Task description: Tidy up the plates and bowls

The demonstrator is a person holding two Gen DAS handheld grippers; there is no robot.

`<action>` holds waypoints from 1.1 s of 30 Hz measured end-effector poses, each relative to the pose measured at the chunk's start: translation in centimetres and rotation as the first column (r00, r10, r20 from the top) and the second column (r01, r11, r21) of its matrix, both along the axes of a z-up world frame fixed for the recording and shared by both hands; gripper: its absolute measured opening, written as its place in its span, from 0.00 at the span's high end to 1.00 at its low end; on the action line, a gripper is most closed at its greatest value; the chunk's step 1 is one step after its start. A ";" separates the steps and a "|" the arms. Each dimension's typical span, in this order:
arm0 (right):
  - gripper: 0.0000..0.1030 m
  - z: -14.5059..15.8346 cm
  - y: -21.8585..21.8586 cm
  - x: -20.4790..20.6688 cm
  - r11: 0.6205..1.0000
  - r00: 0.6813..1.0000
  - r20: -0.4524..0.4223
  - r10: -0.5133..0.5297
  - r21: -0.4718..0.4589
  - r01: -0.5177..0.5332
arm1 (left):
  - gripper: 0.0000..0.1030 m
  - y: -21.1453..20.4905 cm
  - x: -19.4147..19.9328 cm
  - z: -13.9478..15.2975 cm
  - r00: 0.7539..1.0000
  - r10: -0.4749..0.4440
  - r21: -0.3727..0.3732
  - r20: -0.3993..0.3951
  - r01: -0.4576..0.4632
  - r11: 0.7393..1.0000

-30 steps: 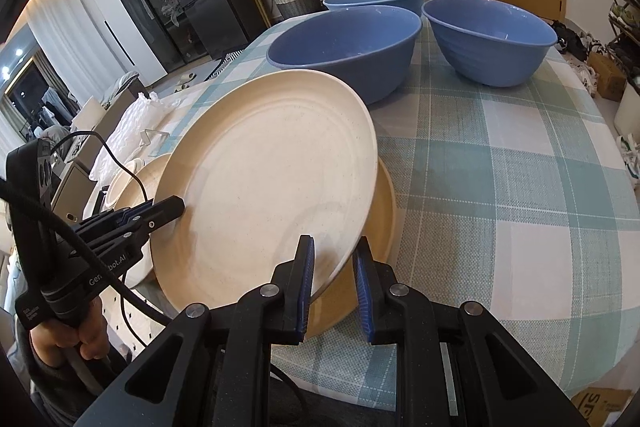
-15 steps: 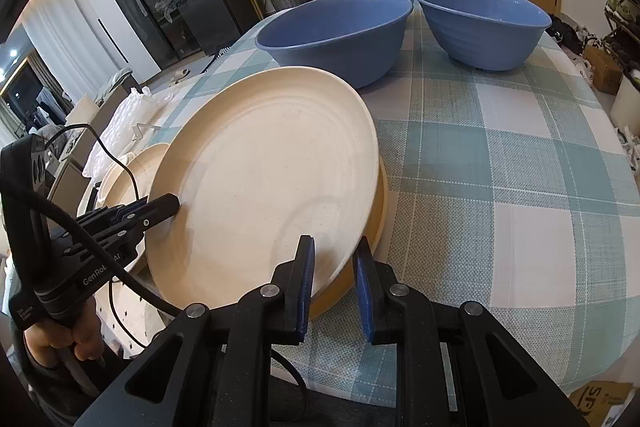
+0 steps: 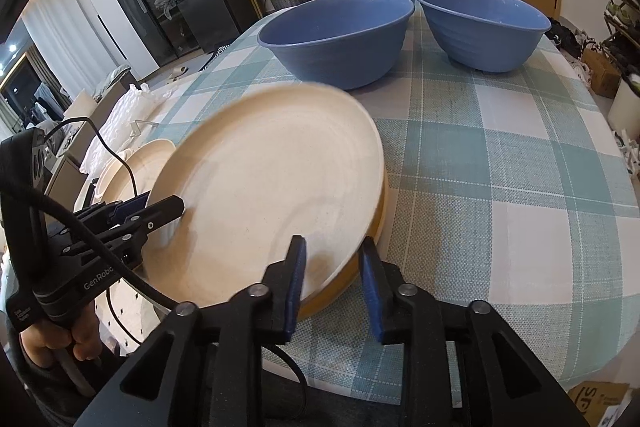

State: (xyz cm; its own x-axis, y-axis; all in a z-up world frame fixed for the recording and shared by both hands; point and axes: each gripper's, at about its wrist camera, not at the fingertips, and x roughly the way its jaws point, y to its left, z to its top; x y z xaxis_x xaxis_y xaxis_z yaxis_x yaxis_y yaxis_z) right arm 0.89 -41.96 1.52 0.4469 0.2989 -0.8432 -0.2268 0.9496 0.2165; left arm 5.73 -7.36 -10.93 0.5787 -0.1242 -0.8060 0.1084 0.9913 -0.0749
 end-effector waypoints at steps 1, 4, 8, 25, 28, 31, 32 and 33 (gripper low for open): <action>0.60 0.1 -0.1 -0.1 1.000 1.000 0.009 -0.002 -0.005 0.002 | 0.71 0.0 0.0 0.0 1.000 0.001 0.001 -0.002 -0.001 1.000; 0.59 0.4 -0.4 -0.1 1.000 1.000 0.020 -0.005 0.004 0.005 | 0.60 0.1 -0.1 0.1 1.000 0.006 0.001 0.001 -0.006 1.000; 0.57 0.6 -0.6 -0.1 1.000 1.000 0.028 -0.013 0.010 0.013 | 0.44 0.2 -0.3 0.5 1.000 0.011 0.002 0.013 -0.011 1.000; 0.17 1.2 -0.2 -0.5 1.000 0.997 0.074 0.012 0.027 -0.014 | 0.22 -0.4 -0.8 1.0 0.999 -0.020 0.023 0.036 0.019 1.000; 0.17 1.2 -0.2 -0.6 0.999 0.997 0.075 0.015 0.028 -0.018 | 0.19 -0.4 -0.8 1.0 0.999 -0.019 0.026 0.036 0.018 1.000; 0.17 1.3 -0.1 -0.7 0.999 0.996 0.082 0.021 0.029 -0.024 | 0.12 -0.3 -0.9 1.1 0.999 -0.012 0.038 0.037 0.010 0.999; 0.16 1.3 -0.1 -0.8 0.999 0.996 0.084 0.023 0.029 -0.026 | 0.02 -0.3 -0.9 1.1 0.999 -0.012 0.038 0.038 0.010 0.999; 0.15 1.3 -0.1 -0.8 0.999 0.996 0.085 0.025 0.028 -0.027 | 0.02 -0.3 -1.0 1.2 0.999 -0.013 0.036 0.044 0.011 0.999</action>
